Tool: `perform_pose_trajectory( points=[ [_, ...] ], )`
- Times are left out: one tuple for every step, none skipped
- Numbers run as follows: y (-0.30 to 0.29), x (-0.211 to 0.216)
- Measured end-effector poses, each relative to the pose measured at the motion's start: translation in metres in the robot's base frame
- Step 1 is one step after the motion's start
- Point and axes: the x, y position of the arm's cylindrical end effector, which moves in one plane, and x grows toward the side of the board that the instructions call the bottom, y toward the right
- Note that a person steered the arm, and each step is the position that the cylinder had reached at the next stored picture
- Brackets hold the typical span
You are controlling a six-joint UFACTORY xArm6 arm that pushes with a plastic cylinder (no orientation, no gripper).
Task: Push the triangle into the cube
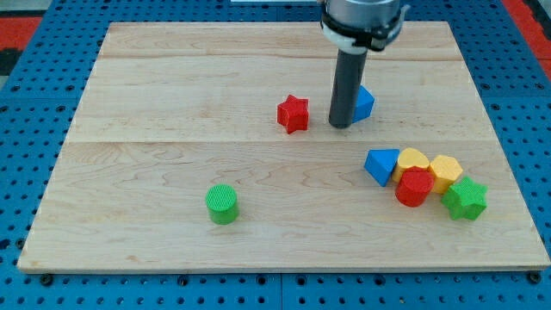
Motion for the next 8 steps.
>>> perform_pose_trajectory(
  points=[
    [0.0, 0.06],
    [0.0, 0.077],
    [0.017, 0.087],
    [0.033, 0.095],
    [0.048, 0.095],
    [0.054, 0.093],
    [0.054, 0.082],
    [0.053, 0.063]
  ],
)
